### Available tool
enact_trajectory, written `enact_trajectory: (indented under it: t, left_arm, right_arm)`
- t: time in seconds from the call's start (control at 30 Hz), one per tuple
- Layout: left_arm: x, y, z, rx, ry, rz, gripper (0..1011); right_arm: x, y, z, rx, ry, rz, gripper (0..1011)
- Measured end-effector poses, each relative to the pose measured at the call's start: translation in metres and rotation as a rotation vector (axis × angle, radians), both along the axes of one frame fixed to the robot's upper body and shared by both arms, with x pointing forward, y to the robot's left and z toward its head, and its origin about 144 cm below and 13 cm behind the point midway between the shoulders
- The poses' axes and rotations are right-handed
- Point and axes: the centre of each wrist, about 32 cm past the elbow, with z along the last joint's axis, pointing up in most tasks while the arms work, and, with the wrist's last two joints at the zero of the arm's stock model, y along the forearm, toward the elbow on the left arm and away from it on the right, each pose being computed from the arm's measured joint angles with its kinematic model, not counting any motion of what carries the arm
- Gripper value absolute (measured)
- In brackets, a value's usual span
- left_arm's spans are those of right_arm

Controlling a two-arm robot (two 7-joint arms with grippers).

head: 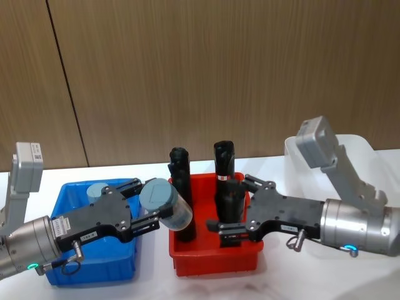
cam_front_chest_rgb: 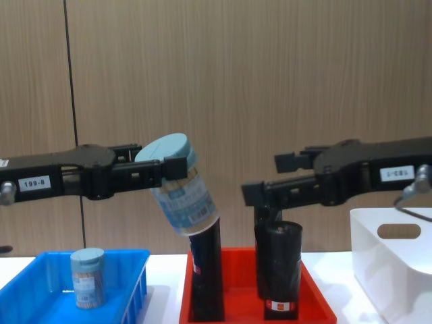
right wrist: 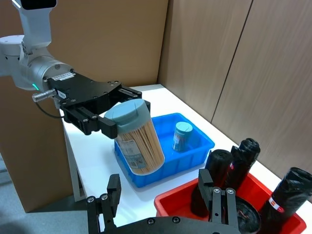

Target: Pick the cotton swabs from the blue box and place them into the white box.

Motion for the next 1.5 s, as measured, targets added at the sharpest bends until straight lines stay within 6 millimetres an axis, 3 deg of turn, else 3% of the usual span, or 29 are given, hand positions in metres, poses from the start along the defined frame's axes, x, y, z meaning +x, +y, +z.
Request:
enact_trajectory:
  t: [1.5]
  left_arm:
    - [0.0,0.0,0.0,0.0,0.0,0.0,672]
  right_arm:
    - [0.021,0.051,-0.01,-0.031,-0.046,0.094,1002]
